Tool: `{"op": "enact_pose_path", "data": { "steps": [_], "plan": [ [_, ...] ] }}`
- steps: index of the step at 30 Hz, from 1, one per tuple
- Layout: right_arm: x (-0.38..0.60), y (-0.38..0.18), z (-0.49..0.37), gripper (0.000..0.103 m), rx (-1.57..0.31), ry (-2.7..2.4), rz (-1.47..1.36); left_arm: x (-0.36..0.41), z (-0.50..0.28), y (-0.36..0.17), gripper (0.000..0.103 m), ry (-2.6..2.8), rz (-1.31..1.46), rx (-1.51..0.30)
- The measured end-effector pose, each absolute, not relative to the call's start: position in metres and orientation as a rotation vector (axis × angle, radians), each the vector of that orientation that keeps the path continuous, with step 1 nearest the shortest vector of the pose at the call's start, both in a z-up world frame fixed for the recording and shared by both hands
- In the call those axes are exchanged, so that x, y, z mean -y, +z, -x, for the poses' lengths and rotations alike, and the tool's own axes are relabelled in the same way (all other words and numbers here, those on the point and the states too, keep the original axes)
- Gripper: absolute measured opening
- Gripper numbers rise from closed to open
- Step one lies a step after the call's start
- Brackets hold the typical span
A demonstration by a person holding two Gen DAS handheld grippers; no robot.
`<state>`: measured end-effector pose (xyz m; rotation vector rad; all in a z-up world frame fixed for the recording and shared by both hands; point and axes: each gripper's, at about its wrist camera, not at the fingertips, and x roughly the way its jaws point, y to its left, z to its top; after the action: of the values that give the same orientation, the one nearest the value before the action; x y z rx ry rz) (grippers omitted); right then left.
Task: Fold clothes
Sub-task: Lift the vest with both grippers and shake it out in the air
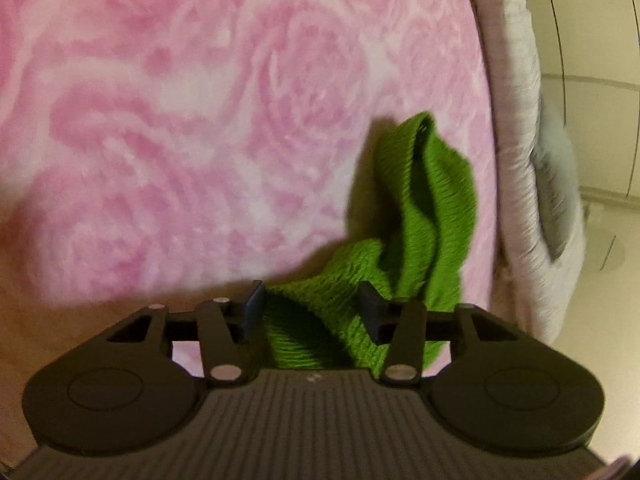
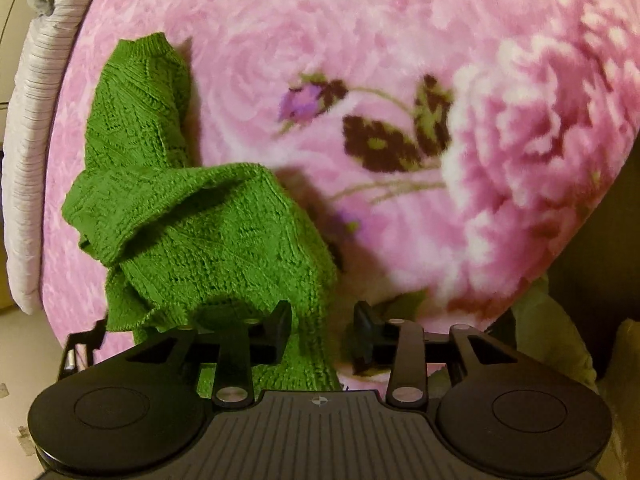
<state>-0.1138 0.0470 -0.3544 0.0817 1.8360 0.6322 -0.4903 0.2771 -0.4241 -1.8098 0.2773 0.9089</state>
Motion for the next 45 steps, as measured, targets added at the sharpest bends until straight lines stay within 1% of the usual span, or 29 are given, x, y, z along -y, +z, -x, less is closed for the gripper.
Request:
{"op": "enact_pose_path", "data": {
  "steps": [1, 5, 9, 15, 17, 18, 19, 20, 23, 25, 29, 33, 36, 38, 40, 43, 45],
  "plan": [
    [-0.046, -0.355, 0.115, 0.038, -1.840, 0.641, -0.093, -0.277, 0.491, -0.424, 0.037, 0.910, 1.809, -0.277],
    [-0.047, -0.352, 0.116, 0.038, -1.821, 0.637, -0.068, -0.278, 0.502, -0.417, 0.037, 0.936, 1.794, -0.277],
    [-0.046, -0.350, 0.111, 0.038, -1.803, 0.626, -0.090, -0.278, 0.513, -0.413, 0.039, 0.923, 1.787, -0.281],
    [-0.048, -0.355, 0.109, 0.038, -1.810, 0.594, -0.118, -0.277, 0.504, -0.416, 0.040, 0.906, 1.787, -0.282],
    [-0.049, -0.356, 0.111, 0.038, -1.811, 0.607, -0.109, -0.276, 0.500, -0.418, 0.036, 0.896, 1.774, -0.282],
    [-0.051, -0.355, 0.113, 0.030, -1.802, 0.621, -0.090, -0.275, 0.497, -0.418, 0.032, 0.891, 1.767, -0.281],
    [-0.055, -0.352, 0.116, 0.017, -1.772, 0.644, -0.056, -0.275, 0.496, -0.418, 0.022, 0.885, 1.747, -0.288],
    [-0.059, -0.348, 0.118, 0.008, -1.740, 0.667, -0.022, -0.276, 0.495, -0.416, 0.019, 0.874, 1.728, -0.301],
    [-0.070, -0.330, 0.125, 0.007, -1.609, 0.763, 0.076, -0.275, 0.494, -0.413, 0.019, 0.860, 1.697, -0.327],
    [-0.079, -0.319, 0.130, 0.007, -1.537, 0.814, 0.141, -0.276, 0.495, -0.414, 0.022, 0.861, 1.709, -0.337],
    [-0.087, -0.321, 0.130, 0.008, -1.556, 0.818, 0.167, -0.279, 0.494, -0.418, 0.027, 0.862, 1.737, -0.339],
    [-0.090, -0.323, 0.131, 0.009, -1.555, 0.818, 0.192, -0.281, 0.487, -0.420, 0.027, 0.846, 1.716, -0.372],
    [-0.092, -0.326, 0.132, 0.009, -1.566, 0.812, 0.185, -0.280, 0.483, -0.419, 0.023, 0.829, 1.682, -0.393],
    [-0.091, -0.326, 0.132, 0.009, -1.565, 0.819, 0.185, -0.279, 0.480, -0.417, 0.014, 0.810, 1.654, -0.415],
    [-0.092, -0.326, 0.132, 0.009, -1.561, 0.828, 0.193, -0.279, 0.475, -0.413, 0.010, 0.783, 1.601, -0.443],
    [-0.092, -0.322, 0.131, 0.008, -1.535, 0.845, 0.192, -0.280, 0.472, -0.409, 0.010, 0.771, 1.557, -0.474],
    [-0.091, -0.320, 0.130, 0.008, -1.536, 0.849, 0.179, -0.282, 0.474, -0.412, 0.013, 0.783, 1.580, -0.480]
  ]
}}
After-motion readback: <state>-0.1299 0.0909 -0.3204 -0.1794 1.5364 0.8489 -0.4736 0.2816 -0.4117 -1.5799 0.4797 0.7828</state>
